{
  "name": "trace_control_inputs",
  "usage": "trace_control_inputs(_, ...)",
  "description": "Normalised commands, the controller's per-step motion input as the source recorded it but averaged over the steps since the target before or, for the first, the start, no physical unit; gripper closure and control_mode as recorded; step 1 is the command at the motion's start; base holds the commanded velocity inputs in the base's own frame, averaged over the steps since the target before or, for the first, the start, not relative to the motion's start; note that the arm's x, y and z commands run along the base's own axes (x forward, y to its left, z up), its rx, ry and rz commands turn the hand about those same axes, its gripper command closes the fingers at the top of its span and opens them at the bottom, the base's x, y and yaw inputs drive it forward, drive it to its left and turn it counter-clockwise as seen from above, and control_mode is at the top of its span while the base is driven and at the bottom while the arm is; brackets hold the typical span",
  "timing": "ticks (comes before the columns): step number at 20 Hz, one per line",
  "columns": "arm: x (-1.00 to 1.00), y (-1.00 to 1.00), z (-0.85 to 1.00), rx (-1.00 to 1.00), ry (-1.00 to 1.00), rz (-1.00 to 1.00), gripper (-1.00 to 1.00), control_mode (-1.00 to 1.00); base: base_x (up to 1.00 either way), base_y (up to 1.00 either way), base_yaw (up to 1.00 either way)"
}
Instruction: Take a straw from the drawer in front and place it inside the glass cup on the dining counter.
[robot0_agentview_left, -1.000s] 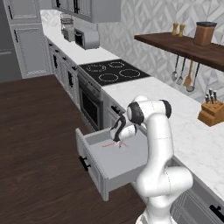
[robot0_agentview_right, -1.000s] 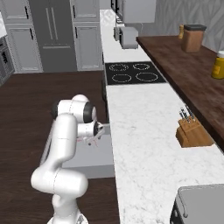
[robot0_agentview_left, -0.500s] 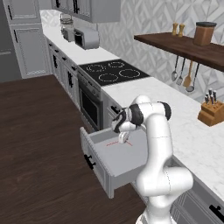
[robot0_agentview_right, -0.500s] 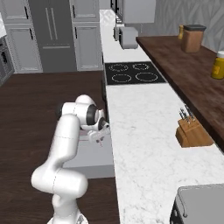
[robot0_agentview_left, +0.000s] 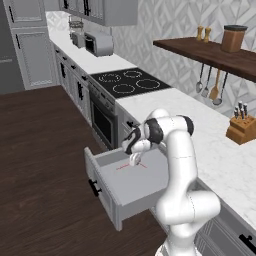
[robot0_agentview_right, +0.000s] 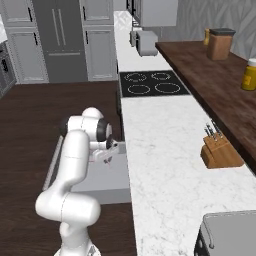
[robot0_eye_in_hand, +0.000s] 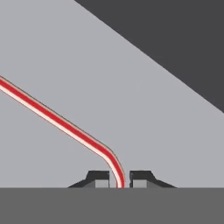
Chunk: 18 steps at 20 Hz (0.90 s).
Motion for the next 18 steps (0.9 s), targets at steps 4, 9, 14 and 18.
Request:
trace_control_inputs(4,-1.00,0.52,0.52,0.00,-0.15,0.06,1.00,-1.00,0.00,0.00,0.00)
trace_control_inputs(9,-0.88,-0.02,1.00,0.03,-0.31,0.05,1.00,-1.00,0.00,0.00,0.00)
trace_control_inputs(14,-0.65,-0.47,1.00,0.03,-0.25,0.00,1.00,-1.00,0.00,0.00,0.00)
trace_control_inputs(18,-0.50,-0.25,1.00,-0.01,-0.14,0.12,1.00,-1.00,0.00,0.00,0.00)
